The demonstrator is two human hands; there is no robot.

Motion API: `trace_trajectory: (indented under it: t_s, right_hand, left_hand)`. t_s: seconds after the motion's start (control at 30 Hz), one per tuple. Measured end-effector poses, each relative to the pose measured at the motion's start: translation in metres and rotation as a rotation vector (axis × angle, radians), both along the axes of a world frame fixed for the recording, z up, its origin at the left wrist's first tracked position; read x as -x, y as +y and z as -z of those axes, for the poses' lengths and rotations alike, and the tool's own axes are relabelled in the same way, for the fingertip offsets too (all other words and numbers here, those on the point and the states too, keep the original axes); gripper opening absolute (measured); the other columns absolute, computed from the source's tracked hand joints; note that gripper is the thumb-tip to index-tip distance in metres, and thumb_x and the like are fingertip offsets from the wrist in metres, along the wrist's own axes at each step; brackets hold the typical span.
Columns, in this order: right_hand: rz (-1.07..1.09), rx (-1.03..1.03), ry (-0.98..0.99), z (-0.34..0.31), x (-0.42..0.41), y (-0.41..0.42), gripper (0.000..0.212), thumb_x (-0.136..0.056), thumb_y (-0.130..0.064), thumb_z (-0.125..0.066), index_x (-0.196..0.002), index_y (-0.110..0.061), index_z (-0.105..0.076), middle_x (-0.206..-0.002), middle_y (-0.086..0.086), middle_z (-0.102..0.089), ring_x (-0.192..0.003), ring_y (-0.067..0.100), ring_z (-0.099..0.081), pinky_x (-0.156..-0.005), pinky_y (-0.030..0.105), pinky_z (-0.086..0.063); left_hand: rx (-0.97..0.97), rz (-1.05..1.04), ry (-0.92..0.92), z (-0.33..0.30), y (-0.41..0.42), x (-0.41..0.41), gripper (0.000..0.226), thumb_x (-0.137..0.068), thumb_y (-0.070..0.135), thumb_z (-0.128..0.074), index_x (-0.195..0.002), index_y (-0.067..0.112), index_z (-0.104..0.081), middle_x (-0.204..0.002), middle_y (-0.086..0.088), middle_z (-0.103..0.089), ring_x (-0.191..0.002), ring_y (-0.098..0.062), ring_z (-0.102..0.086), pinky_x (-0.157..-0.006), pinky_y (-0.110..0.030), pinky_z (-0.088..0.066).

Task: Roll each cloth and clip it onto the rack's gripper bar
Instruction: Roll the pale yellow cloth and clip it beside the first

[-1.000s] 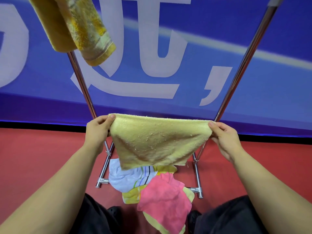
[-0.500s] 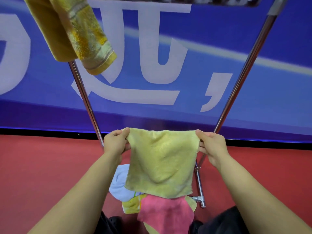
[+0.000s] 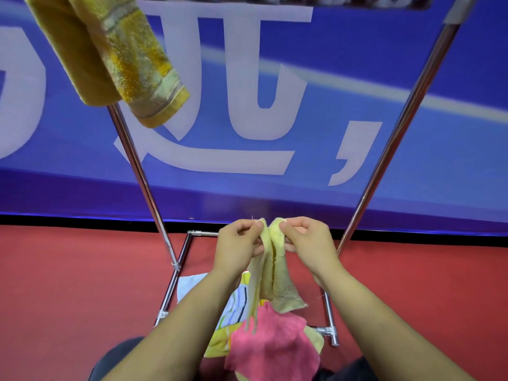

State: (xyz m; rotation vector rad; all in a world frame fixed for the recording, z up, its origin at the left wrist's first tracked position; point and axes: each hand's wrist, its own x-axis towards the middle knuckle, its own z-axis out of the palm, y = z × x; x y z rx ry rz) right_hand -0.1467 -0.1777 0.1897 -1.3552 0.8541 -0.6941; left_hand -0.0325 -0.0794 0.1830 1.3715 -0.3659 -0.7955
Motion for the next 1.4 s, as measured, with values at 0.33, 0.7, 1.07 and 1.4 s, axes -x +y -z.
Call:
trace_trajectory:
  t_s: [0.33,0.7,1.07,1.4]
  right_hand:
    - [-0.035,0.058,0.006,-0.002,-0.005,0.008,0.011,-0.091,-0.011,-0.072,-0.098,-0.003,-0.075,-0.084,0.011,-0.079,-0.083,0.025,-0.078,-0.077,0.035,-0.063]
    - [-0.001,0.225,0.058,-0.001,0.002,0.001,0.009,-0.085,-0.014,-0.08,-0.094,-0.012,-0.077,-0.083,0.0,-0.079,-0.082,0.01,-0.076,-0.075,0.024,-0.058]
    - [-0.119,0.244,-0.007,-0.004,0.011,-0.018,0.007,-0.099,-0.01,-0.061,-0.099,-0.014,-0.068,-0.094,0.008,-0.067,-0.089,0.012,-0.068,-0.074,0.033,-0.063]
    - [-0.166,0.273,-0.098,-0.015,0.015,-0.013,0.009,-0.1,-0.006,-0.057,-0.102,-0.008,-0.066,-0.092,0.005,-0.072,-0.087,0.013,-0.071,-0.079,0.026,-0.059]
  left_hand:
    - [0.054,-0.018,0.025,-0.006,0.0,0.008,0.014,-0.093,0.01,-0.073,-0.101,-0.002,-0.073,-0.09,-0.02,-0.077,-0.087,-0.03,-0.078,-0.077,-0.034,-0.064]
    - [0.056,0.228,0.232,-0.016,0.005,0.004,0.049,-0.109,0.038,-0.038,-0.113,0.004,-0.074,-0.106,-0.012,-0.078,-0.101,-0.021,-0.076,-0.091,-0.036,-0.059]
    - [-0.385,0.223,-0.775,0.015,0.022,-0.044,0.034,-0.084,0.009,-0.071,-0.102,0.035,-0.06,-0.116,0.003,-0.064,-0.102,-0.007,-0.061,-0.09,-0.022,-0.043]
    - [-0.376,0.443,-0.946,0.024,0.023,-0.04,0.038,-0.083,0.034,-0.081,-0.114,0.033,-0.059,-0.122,0.008,-0.048,-0.12,-0.017,-0.041,-0.101,-0.026,-0.032]
